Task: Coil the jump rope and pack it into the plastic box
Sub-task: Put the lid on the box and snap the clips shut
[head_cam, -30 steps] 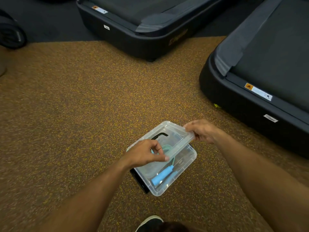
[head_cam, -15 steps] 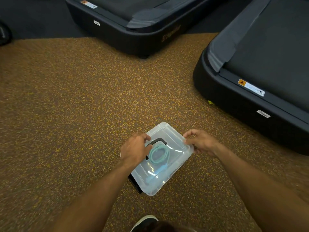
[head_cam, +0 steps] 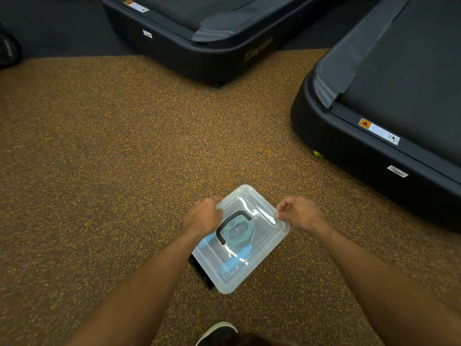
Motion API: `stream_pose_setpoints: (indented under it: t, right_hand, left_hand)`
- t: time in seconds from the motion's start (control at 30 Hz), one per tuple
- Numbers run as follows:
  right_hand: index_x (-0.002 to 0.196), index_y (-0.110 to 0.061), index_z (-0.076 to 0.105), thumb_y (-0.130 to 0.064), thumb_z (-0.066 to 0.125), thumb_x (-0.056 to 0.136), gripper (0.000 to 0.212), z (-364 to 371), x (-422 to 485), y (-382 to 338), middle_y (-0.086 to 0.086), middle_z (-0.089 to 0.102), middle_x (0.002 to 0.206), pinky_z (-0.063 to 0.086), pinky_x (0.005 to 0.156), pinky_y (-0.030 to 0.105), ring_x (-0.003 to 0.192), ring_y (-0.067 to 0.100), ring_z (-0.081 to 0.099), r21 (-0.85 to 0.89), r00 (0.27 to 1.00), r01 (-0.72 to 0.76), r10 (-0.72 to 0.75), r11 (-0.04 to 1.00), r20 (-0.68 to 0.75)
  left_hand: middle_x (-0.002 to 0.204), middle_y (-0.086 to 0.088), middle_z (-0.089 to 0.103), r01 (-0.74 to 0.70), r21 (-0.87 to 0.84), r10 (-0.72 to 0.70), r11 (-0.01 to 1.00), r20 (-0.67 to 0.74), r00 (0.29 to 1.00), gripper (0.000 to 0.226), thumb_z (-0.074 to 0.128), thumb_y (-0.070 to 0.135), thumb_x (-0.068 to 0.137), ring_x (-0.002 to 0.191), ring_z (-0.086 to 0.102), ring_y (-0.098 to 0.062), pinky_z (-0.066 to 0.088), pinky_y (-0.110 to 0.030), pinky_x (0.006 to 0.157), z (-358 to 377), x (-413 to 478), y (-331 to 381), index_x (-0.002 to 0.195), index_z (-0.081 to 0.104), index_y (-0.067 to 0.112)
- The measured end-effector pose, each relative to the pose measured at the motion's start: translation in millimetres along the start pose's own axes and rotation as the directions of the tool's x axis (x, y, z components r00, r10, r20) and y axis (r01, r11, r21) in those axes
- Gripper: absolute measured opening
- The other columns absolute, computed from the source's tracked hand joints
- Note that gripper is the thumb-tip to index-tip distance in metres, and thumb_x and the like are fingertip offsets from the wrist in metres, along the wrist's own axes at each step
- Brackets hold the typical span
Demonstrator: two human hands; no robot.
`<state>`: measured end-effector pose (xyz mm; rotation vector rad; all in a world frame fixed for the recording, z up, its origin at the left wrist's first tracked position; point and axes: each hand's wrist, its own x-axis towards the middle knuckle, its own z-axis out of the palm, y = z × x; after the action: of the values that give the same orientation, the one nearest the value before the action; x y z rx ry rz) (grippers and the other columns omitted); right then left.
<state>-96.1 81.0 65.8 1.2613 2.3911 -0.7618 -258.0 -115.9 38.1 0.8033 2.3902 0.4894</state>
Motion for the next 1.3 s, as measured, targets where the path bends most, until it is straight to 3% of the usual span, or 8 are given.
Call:
stream_pose_setpoints:
  t: [0.1,0.23,0.4,0.57,0.7,0.87,1.07,1.3]
  right_hand:
    - [0.100,-0.033,0.070,-0.042,0.074,0.084,0.019,0.4,1.2,0.3,-0.009,0.069,0.095,0.046,0.066,0.023,0.083,0.011,0.062,-0.078,1.000,0.019,-0.021,0.997,-0.015]
    - [0.094,-0.034,0.070,-0.042,0.078,0.081,0.017,8.2,6.8,5.7,-0.010,0.073,0.096,0.058,0.076,0.031,0.083,0.010,0.066,-0.055,1.000,0.015,-0.016,0.998,-0.022]
    - [0.105,-0.031,0.067,-0.039,0.076,0.084,0.024,16.3,7.1,3.6,-0.009,0.068,0.091,0.043,0.053,0.021,0.063,0.003,0.054,-0.109,0.999,0.030,-0.033,0.994,-0.025]
    - [0.098,-0.029,0.064,-0.039,0.076,0.084,0.020,17.6,7.0,6.9,-0.008,0.070,0.095,0.047,0.061,0.023,0.082,0.011,0.064,-0.070,1.000,0.011,-0.012,0.998,-0.009]
    - [0.093,-0.032,0.062,-0.039,0.076,0.084,0.018,18.2,8.0,7.4,-0.009,0.071,0.093,0.050,0.064,0.023,0.079,0.009,0.064,-0.065,1.000,0.009,-0.010,0.998,-0.014]
    - [0.096,-0.031,0.062,-0.039,0.074,0.086,0.018,16.0,5.4,4.0,-0.010,0.069,0.090,0.045,0.059,0.021,0.078,0.009,0.064,-0.070,1.000,0.009,-0.009,0.998,-0.002]
    - [0.102,-0.028,0.063,-0.044,0.067,0.090,0.021,14.6,4.4,7.2,-0.009,0.067,0.092,0.045,0.062,0.024,0.084,0.014,0.065,-0.045,0.999,0.023,-0.021,0.999,0.029]
    - [0.102,-0.020,0.066,-0.039,0.050,0.100,0.025,18.9,17.2,22.7,0.002,0.070,0.101,0.055,0.086,0.042,0.092,0.021,0.064,0.227,0.999,-0.033,0.035,0.973,-0.004]
  left_hand:
    - [0.111,0.003,0.074,0.023,-0.004,-0.023,1.000,0.000,1.000,0.038,0.049,0.019,0.098,0.090,0.067,-0.022,0.055,-0.037,0.081,0.1,4.9,-5.2,0.130,0.059,0.036]
    - [0.110,0.007,0.075,0.003,-0.007,-0.003,1.000,-0.010,1.000,0.036,0.054,0.022,0.097,0.088,0.069,-0.019,0.057,-0.037,0.082,2.3,8.5,-9.7,0.128,0.060,0.038]
    - [0.113,0.008,0.074,-0.015,-0.028,0.013,0.999,-0.038,0.999,0.035,0.059,0.027,0.097,0.094,0.069,-0.019,0.053,-0.032,0.081,3.5,11.1,-14.8,0.129,0.060,0.039]
    - [0.120,0.005,0.070,-0.098,0.111,0.109,0.989,-0.102,0.989,0.043,0.054,0.022,0.097,0.092,0.067,-0.020,0.057,-0.038,0.078,7.0,7.4,-12.4,0.135,0.049,0.042]
    - [0.148,-0.001,0.049,-0.363,0.405,0.431,0.839,-0.088,0.898,0.055,0.055,0.016,0.096,0.126,0.051,-0.023,0.050,-0.048,0.099,19.5,-0.8,3.6,0.144,0.039,0.037]
    - [0.155,-0.009,0.040,-0.508,0.512,0.589,0.692,0.005,0.808,0.046,0.041,0.024,0.101,0.135,0.043,-0.030,0.039,-0.047,0.107,25.5,-6.0,17.9,0.147,0.040,0.029]
    - [0.163,-0.008,0.024,-0.631,0.562,0.588,0.535,0.289,0.755,0.062,0.022,0.052,0.103,0.149,0.021,-0.031,0.016,-0.052,0.121,33.4,-8.0,28.1,0.154,0.027,0.016]
    - [0.161,-0.008,0.029,-0.628,0.603,0.567,0.492,0.326,0.757,0.066,0.020,0.056,0.102,0.148,0.024,-0.030,0.018,-0.057,0.118,34.9,-5.4,34.3,0.154,0.027,0.015]
